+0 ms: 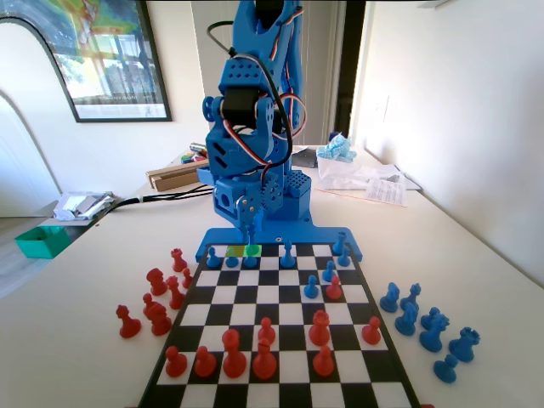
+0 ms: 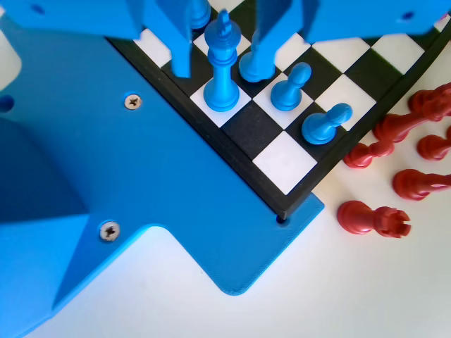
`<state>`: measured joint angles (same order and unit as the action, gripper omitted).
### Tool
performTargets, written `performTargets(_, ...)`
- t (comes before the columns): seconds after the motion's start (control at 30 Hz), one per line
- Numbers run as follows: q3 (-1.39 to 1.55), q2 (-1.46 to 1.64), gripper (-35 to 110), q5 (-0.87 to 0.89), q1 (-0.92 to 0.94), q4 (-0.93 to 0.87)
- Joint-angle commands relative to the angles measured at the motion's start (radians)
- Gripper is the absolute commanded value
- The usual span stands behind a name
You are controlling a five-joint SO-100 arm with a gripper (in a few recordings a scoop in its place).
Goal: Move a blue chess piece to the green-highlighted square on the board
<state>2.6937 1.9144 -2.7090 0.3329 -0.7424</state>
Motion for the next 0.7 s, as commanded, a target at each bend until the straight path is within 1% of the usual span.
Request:
performTargets(0.0, -0.011, 0.014, 19, -0.002, 0.006, -0.005)
performTargets(0.07, -0.028, 0.014, 19, -0.003, 0.006, -0.023)
performTargets(0.13, -0.074, 0.014, 19, -0.002, 0.006, -0.083)
performTargets(0.5, -0.48, 0.051, 16, 0.06, -0.026, -0.584)
performTargets(0.67, -0.615, 0.144, 9, 0.218, -0.069, -0.742)
